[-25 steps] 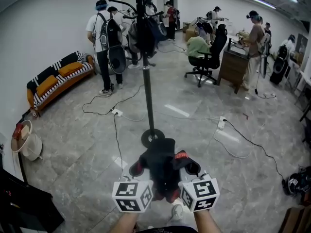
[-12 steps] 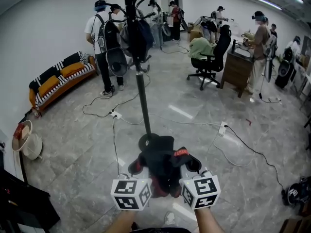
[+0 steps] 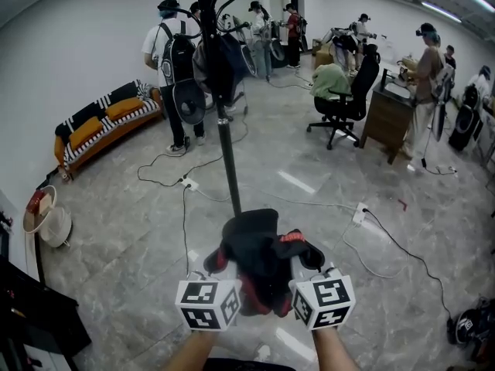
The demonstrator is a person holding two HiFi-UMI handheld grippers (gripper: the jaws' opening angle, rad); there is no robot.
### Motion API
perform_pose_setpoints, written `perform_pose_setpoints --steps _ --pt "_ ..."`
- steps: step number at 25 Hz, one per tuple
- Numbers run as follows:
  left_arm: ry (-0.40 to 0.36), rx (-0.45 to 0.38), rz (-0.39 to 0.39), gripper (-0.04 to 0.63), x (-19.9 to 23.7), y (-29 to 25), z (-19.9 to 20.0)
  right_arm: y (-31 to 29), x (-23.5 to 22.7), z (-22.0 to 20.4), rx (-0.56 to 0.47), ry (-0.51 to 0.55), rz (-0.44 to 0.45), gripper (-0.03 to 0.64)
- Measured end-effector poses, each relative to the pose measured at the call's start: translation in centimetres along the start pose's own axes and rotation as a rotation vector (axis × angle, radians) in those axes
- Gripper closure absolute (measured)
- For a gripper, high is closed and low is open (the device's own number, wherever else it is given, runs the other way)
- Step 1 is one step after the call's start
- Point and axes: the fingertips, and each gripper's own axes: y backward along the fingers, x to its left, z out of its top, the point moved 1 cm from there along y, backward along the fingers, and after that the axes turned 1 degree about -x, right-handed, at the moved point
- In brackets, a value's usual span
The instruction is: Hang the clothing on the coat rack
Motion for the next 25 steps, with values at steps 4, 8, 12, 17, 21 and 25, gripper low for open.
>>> perform_pose_setpoints --steps 4,8,12,17,21,25 --pt "0.002 -0.004 0.003 0.571 0.3 -1.2 0.3 -1.2 -0.8 0.2 -0.001 -0.001 0.0 0.591" --pt "0.009 -0.004 0.0 0.571 1.6 -2.8 0.8 -2.7 -1.1 0.5 0.002 -0.005 -0.008 0.591" --pt "0.016 -0.003 -0.013 0.571 3.1 -5.2 1.0 -5.2 -1.6 0.3 0.011 0.0 -0.019 0.591" --pt "0.027 0.015 -0.041 0.571 6.1 -8.4 1.5 -9.5 -1.6 0.2 0.027 -0.009 -0.046 0.591" --pt "0.029 0.026 -0.063 0.571 8.7 -10.8 1.9 -13.2 -1.1 0.1 0.044 -0.007 -0.056 0.591" --pt "0.033 0.027 -0.085 0.571 11.2 -12.7 2.4 -16.2 -0.6 0.1 0.058 -0.005 -0.073 0.591"
